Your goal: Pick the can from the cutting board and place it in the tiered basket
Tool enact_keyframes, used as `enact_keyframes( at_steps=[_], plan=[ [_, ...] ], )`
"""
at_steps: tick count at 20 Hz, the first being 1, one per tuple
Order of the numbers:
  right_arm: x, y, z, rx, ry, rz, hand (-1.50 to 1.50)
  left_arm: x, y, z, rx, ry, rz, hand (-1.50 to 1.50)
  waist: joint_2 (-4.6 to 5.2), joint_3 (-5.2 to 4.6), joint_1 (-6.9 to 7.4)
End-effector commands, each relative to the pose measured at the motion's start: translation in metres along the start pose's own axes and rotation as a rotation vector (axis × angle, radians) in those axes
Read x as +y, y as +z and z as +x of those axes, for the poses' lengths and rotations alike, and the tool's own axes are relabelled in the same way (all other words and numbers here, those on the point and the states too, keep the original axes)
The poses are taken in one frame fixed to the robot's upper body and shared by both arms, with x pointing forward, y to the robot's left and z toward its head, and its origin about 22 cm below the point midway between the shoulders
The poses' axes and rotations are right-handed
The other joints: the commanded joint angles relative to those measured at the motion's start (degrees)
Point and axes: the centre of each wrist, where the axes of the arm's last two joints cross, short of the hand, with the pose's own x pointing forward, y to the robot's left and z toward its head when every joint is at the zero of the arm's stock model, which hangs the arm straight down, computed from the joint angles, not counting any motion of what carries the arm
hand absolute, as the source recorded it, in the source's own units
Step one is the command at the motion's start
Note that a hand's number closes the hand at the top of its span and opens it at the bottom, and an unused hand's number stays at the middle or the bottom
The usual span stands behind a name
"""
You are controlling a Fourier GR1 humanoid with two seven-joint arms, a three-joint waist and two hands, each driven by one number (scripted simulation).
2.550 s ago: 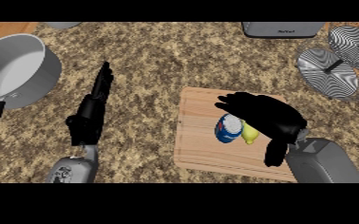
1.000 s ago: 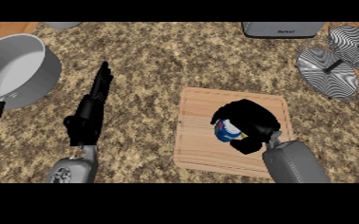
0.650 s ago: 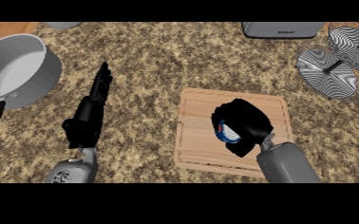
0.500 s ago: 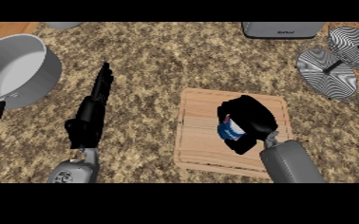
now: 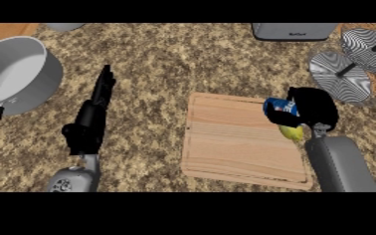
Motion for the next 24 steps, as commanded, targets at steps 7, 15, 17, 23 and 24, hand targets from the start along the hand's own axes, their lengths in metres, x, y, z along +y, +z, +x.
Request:
enact_keyframes(
  at_steps=[7,15,17,23,24],
  plan=[
    [-0.101,0.04,-0.009,0.297,-0.028,-0.212,1.5,-0.004,0.008,0.001,0.013,0.011,0.014,0.0,0.08,0.38,-0.28],
    [-0.197,0.099,-0.039,0.329,-0.144,-0.368,1.5,-0.011,0.007,-0.007,0.008,0.006,-0.005,0.0,0.22,0.41,-0.19],
    [-0.231,0.088,-0.053,0.346,-0.166,-0.385,1.5,-0.003,0.001,-0.018,0.004,0.014,-0.002,0.0,0.43,0.4,0.19],
    [-0.266,0.101,-0.068,0.308,-0.356,-0.404,1.5,0.009,0.001,0.004,-0.004,0.008,-0.008,0.0,0.29,0.43,0.48],
    [-0.267,0.092,-0.06,0.296,-0.411,-0.41,1.5,-0.019,0.001,0.006,-0.006,0.005,-0.016,0.0,0.4,0.44,0.5]
  ],
)
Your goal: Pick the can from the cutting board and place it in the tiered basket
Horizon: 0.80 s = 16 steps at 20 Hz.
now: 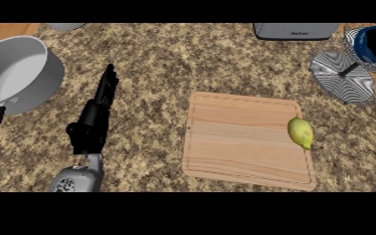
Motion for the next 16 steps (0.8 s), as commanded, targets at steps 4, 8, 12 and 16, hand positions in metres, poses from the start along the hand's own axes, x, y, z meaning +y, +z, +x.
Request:
enact_keyframes(
  at_steps=[4,8,12,16],
  plan=[
    [-0.034,-0.037,-0.003,0.016,-0.176,0.016,1.5,0.001,0.0,-0.013,0.005,0.013,0.002,0.0,0.25,0.01,0.37],
    [-0.025,-0.061,-0.001,0.044,-0.147,-0.006,1.5,-0.008,-0.005,0.004,0.007,-0.004,-0.012,0.0,0.23,0.03,0.44],
    [0.01,-0.09,-0.01,0.074,-0.062,-0.03,1.5,0.0,-0.01,0.001,-0.001,0.003,-0.006,0.0,0.43,0.04,0.69],
    [-0.006,-0.098,-0.027,0.059,-0.025,-0.039,1.5,-0.001,0.004,-0.023,0.004,-0.004,-0.018,0.0,0.25,0.02,0.3]
  ],
)
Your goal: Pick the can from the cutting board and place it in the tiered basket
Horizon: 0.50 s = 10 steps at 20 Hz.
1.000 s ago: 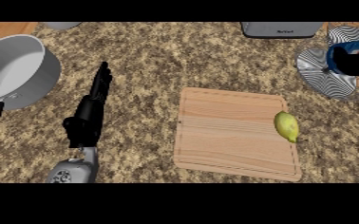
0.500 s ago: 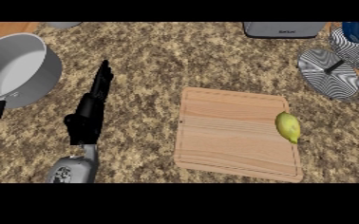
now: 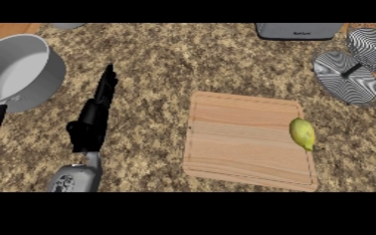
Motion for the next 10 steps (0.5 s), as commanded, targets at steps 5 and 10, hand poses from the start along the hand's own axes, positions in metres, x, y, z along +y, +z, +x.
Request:
enact_keyframes(
  at_steps=[5,10],
  plan=[
    [0.026,-0.049,-0.029,0.028,0.096,-0.036,1.5,-0.002,-0.002,0.002,0.002,0.023,-0.007,0.0,0.29,0.0,0.63],
    [0.049,-0.056,-0.044,0.139,-0.079,0.046,1.5,-0.001,-0.005,0.008,-0.013,-0.006,0.018,0.0,0.03,0.03,0.14]
  ],
)
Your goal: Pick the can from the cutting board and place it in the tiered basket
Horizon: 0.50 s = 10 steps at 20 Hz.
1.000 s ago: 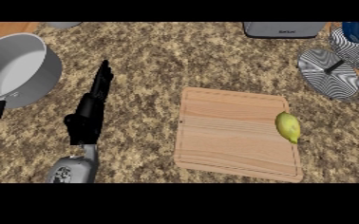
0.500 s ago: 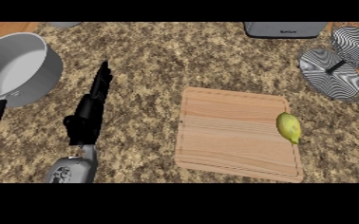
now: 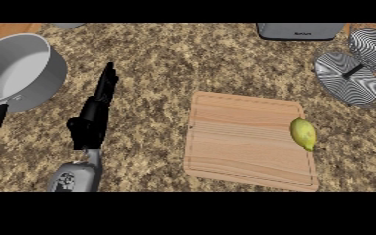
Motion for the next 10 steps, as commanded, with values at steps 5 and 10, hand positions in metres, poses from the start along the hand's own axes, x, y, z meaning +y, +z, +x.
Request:
enact_keyframes(
  at_steps=[5,10],
  plan=[
    [0.046,-0.017,-0.04,0.087,-0.306,0.073,-1.5,-0.004,-0.002,0.002,-0.003,-0.015,-0.01,0.0,0.12,0.07,0.0],
    [0.017,-0.026,-0.046,0.101,-0.504,0.002,-1.5,-0.006,0.008,0.006,0.002,0.002,-0.017,0.0,0.0,0.07,0.49]
  ],
)
